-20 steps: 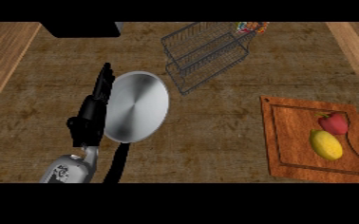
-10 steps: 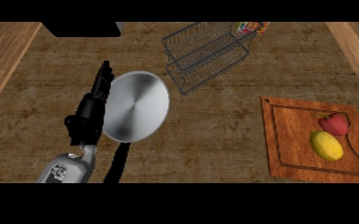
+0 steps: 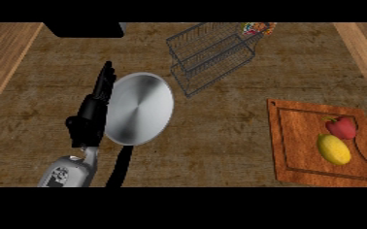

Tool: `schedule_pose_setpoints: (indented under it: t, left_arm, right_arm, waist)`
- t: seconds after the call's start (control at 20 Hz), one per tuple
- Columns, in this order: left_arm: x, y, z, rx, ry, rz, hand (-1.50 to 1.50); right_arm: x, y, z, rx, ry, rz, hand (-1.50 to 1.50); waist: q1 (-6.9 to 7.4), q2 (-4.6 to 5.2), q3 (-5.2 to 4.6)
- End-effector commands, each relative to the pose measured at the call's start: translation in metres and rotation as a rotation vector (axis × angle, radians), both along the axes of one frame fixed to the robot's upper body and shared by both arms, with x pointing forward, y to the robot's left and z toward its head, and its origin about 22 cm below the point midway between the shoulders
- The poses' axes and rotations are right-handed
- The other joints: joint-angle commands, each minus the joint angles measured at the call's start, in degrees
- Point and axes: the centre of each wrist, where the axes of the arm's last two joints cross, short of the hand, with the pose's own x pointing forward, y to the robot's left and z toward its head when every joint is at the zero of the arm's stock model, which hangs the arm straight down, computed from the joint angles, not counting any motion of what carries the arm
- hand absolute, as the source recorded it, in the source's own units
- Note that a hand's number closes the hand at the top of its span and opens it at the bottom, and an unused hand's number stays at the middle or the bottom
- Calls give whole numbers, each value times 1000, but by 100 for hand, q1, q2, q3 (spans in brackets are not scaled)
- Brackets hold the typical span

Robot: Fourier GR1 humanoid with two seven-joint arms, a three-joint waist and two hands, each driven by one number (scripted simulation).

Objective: Pick the lemon from the cutting board and place it in the tiered basket

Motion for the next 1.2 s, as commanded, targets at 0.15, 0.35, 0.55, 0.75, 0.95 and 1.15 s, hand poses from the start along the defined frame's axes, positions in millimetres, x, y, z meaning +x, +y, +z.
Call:
schedule_pose_setpoints:
  t: [0.15,0.35,0.55,0.75,0.95,1.15]
  left_arm:
    - [3,10,-4,3,6,26,0]
    - [2,1,-6,10,18,-2,0]
    - [2,-5,6,-4,1,5,0]
    - [10,22,2,-7,16,9,0]
    - [-9,9,-25,-4,6,-9,0]
    - [4,1,9,6,-9,11,0]
  right_arm:
    - [15,-16,-25,9,63,-21,-150]
    - [15,-34,-19,11,82,-3,-150]
    - [38,-17,-37,13,124,-24,-150]
    - [20,-25,-62,47,132,25,-150]
    - [33,-18,-61,51,139,32,-150]
    - [46,-18,-56,53,153,33,-150]
  waist:
    - [-30,-9,-7]
    - [-55,-11,-7]
    - [-3,-4,-6]
    - [-50,-6,-7]
    - [-23,-5,-8]
    - [-7,-6,-5]
